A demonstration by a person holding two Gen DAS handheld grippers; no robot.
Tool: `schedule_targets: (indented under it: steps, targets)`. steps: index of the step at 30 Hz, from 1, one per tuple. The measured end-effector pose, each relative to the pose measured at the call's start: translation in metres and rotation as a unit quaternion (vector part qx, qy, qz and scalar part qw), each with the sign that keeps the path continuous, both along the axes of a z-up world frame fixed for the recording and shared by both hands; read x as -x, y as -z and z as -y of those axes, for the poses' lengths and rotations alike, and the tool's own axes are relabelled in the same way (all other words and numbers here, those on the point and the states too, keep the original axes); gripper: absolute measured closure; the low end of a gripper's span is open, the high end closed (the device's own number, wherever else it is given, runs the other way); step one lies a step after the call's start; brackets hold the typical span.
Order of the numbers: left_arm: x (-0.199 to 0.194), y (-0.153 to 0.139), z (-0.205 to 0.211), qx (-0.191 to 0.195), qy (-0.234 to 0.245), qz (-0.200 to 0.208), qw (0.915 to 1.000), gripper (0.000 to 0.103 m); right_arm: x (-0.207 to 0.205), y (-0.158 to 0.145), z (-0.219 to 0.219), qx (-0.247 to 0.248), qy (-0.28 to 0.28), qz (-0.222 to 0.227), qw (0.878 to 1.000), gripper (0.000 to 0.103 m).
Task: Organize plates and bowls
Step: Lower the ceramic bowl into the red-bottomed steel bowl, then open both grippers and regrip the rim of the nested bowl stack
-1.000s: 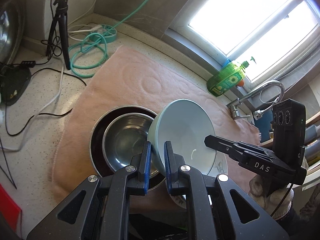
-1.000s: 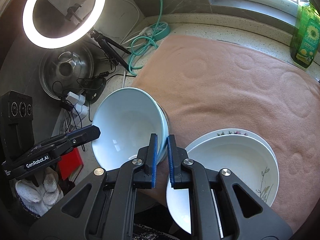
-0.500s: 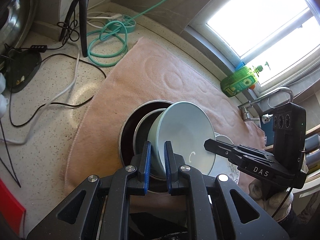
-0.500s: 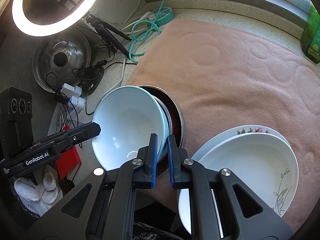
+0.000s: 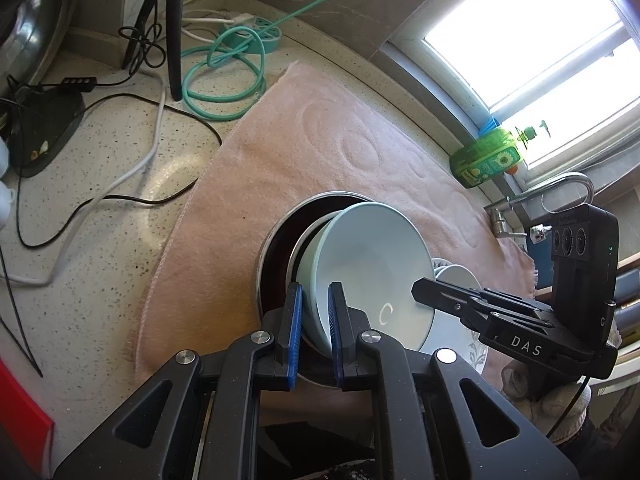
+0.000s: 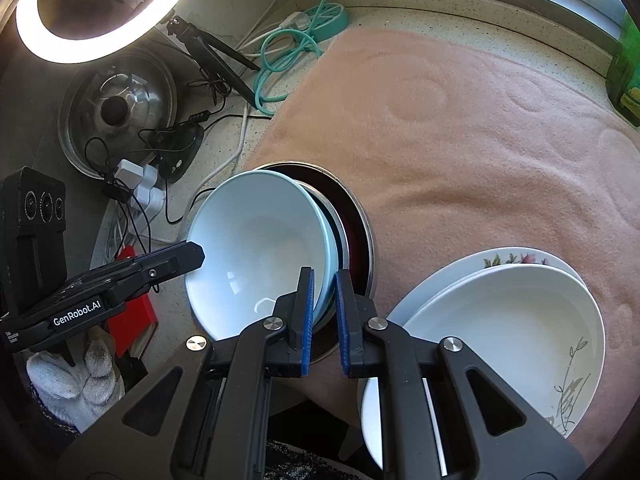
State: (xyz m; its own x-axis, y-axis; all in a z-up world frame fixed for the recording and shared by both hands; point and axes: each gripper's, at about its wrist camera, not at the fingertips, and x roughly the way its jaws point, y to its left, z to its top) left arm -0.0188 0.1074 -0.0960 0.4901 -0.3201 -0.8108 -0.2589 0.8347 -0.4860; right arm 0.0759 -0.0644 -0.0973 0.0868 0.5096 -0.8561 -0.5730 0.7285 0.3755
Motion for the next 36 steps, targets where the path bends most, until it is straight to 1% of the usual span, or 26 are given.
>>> schedule_targets:
  steps: [3,12,14,16,17,19,20,22,23,24,25,26,27,28,29,30,32,36]
  targets:
    - [-0.001,0.003,-0.001,0.001,-0.001,-0.003,1.0,0.092,0.0,0.001,-0.002,0.003,-0.002,0.0,1.0,0.09]
    - [-0.003,0.004,-0.002,0.0,0.003,-0.006,1.0,0.092,0.0,0.001,-0.002,0.001,0.0,0.003,1.0,0.089]
    - [-0.003,0.003,-0.002,-0.002,0.003,-0.005,1.0,0.091,0.001,0.0,-0.002,0.0,-0.001,0.007,1.0,0.086]
    - [-0.003,0.0,-0.003,-0.003,0.001,-0.001,1.0,0.091,0.002,-0.004,-0.001,-0.005,-0.001,0.012,1.0,0.075]
    - [-0.002,-0.001,-0.003,-0.005,0.0,0.0,1.0,0.091,0.003,-0.006,0.0,-0.008,-0.001,0.016,1.0,0.071]
    - [-0.001,-0.004,-0.004,-0.009,-0.001,0.004,1.0,0.091,0.004,-0.012,0.001,-0.011,0.002,0.029,1.0,0.056]
    - [-0.001,-0.005,-0.005,-0.009,-0.002,0.006,0.9999,0.091,0.005,-0.015,0.001,-0.015,0.003,0.034,0.999,0.054]
    - [0.0,-0.007,-0.007,-0.008,-0.006,0.009,0.9999,0.091,0.004,-0.019,0.003,-0.022,0.005,0.039,0.999,0.04]
    - [0.001,-0.009,-0.007,-0.009,-0.006,0.011,0.9999,0.091,0.003,-0.022,0.004,-0.024,0.006,0.041,0.999,0.036]
    - [0.001,-0.01,-0.007,-0.011,-0.006,0.012,0.9998,0.084,0.003,-0.023,0.006,-0.026,0.008,0.045,0.999,0.03]
    - [0.002,-0.012,-0.008,-0.013,-0.008,0.015,0.9998,0.08,0.002,-0.025,0.007,-0.028,0.011,0.049,0.998,0.026]
    - [0.003,-0.013,-0.009,-0.014,-0.011,0.017,0.9997,0.071,0.001,-0.027,0.009,-0.03,0.014,0.051,0.998,0.024]
    - [0.003,-0.014,-0.01,-0.015,-0.013,0.02,0.9996,0.068,0.0,-0.028,0.011,-0.033,0.018,0.051,0.998,0.019]
    - [0.004,-0.015,-0.011,-0.017,-0.015,0.021,0.9995,0.067,-0.002,-0.028,0.014,-0.037,0.023,0.05,0.998,0.016]
    - [0.004,-0.015,-0.013,-0.019,-0.018,0.022,0.9994,0.064,-0.004,-0.029,0.017,-0.043,0.029,0.047,0.998,0.016]
    - [0.005,-0.015,-0.014,-0.021,-0.02,0.024,0.9993,0.058,-0.007,-0.028,0.02,-0.043,0.034,0.045,0.997,0.016]
    - [0.006,-0.014,-0.017,-0.027,-0.024,0.023,0.9991,0.052,-0.01,-0.027,0.025,-0.04,0.043,0.044,0.997,0.016]
    - [0.01,-0.009,-0.025,-0.023,-0.038,0.018,0.9988,0.052,-0.017,-0.022,0.04,-0.041,0.066,0.038,0.996,0.016]
